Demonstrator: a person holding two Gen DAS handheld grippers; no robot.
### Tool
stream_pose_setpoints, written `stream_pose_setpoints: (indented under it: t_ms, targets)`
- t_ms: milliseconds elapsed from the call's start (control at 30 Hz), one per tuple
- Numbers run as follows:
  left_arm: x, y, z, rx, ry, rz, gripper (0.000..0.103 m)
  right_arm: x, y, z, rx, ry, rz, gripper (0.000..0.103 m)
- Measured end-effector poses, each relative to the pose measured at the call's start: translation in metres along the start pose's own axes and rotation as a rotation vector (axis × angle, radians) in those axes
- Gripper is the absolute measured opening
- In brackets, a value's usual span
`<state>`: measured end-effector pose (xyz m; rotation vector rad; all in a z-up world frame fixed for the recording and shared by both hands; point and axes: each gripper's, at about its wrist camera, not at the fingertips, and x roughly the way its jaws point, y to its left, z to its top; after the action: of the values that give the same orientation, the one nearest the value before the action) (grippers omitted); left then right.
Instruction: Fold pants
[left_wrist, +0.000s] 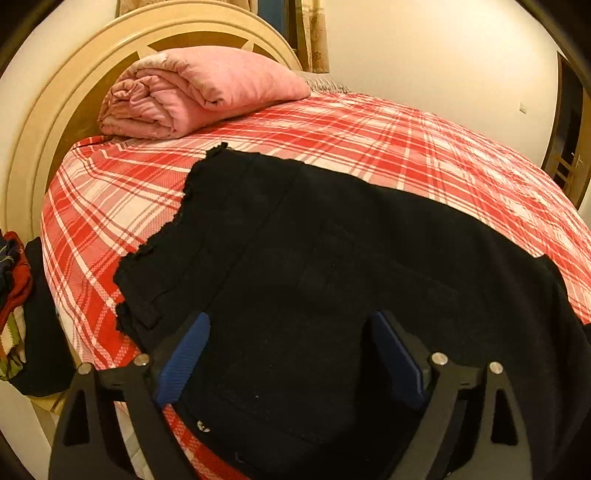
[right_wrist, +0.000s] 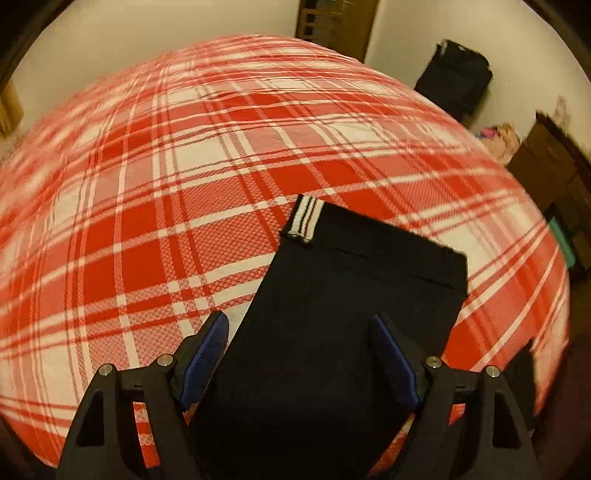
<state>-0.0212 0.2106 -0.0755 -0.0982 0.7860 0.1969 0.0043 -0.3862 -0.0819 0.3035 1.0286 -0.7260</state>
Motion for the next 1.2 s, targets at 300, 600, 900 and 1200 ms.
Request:
stream_pose_setpoints:
  t_ms: [300, 600, 900, 1200]
  targets:
    - [0.004, -0.001, 0.003, -0.02, 0.017, 0.011, 0.098, -0.04, -0.035, -0.003, 0.057, -0.038, 0.282, 0.004]
    - [0.006, 0.0, 0.004, -0.02, 0.044, -0.005, 0.098, -0.12, -0.162, -0.078, 0.358, -0.224, 0.519, 0.004]
    - [0.009, 0.0, 0.01, -0.017, 0.066, -0.022, 0.099, -0.081, -0.219, -0.151, 0.566, -0.097, 0.487, 0.003]
    - [0.009, 0.0, 0.014, 0.018, 0.082, -0.029, 0.099, -0.119, -0.245, -0.136, 0.474, -0.161, 0.264, 0.005]
